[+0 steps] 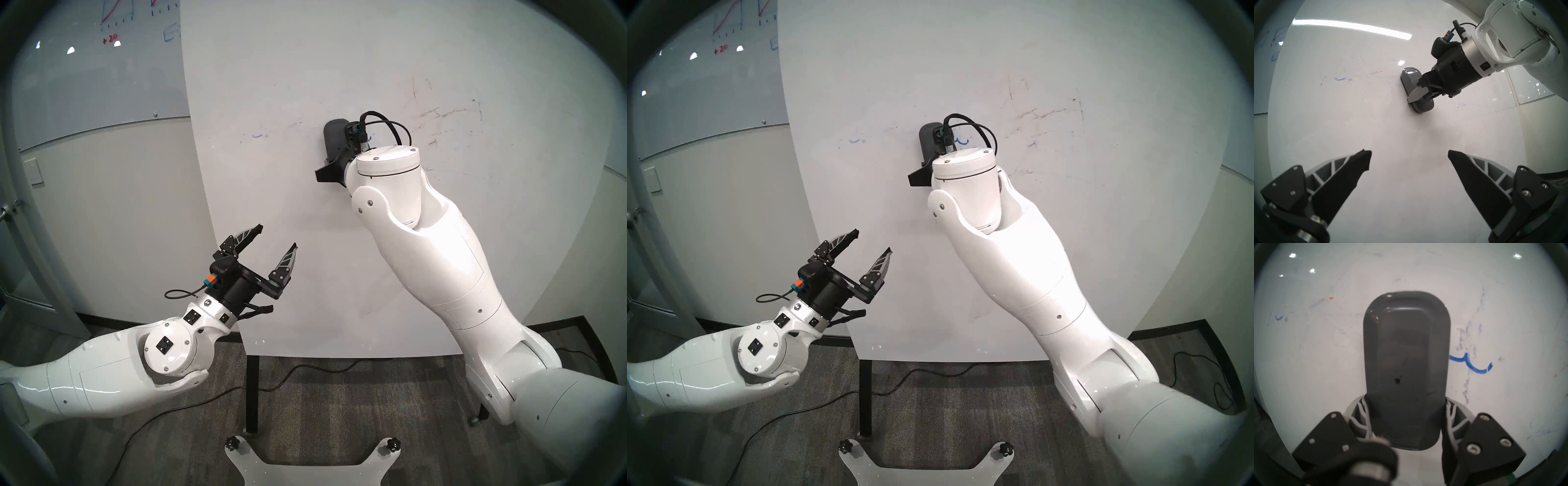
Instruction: Erase all marks on the whiteboard with the eraser
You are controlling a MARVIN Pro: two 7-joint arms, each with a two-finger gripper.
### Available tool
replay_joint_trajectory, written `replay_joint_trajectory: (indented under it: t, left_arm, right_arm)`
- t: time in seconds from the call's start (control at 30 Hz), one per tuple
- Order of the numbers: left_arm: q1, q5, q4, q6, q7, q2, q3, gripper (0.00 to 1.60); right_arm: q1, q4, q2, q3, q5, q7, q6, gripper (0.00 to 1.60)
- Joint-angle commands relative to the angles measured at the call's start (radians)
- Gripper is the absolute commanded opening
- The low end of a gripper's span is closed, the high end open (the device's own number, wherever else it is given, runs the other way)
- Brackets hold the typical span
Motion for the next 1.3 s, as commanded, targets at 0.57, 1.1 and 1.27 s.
replay_joint_trajectory:
  t: [0.57, 1.1, 1.27]
  left_arm:
    - [-0.009, 0.000, -0.010, -0.008, 0.001, 0.000, -0.009, 1.60]
    - [-0.009, 0.000, -0.010, -0.008, 0.001, 0.000, -0.009, 1.60]
    - [-0.009, 0.000, -0.010, -0.008, 0.001, 0.000, -0.009, 1.60]
  right_arm:
    - [0.017, -0.007, 0.081, 0.099, -0.008, -0.010, -0.015, 0.00]
    - [0.014, 0.012, 0.117, 0.101, 0.000, 0.036, -0.023, 0.00]
    - [-0.001, 0.007, 0.121, 0.079, -0.002, 0.045, -0.019, 0.00]
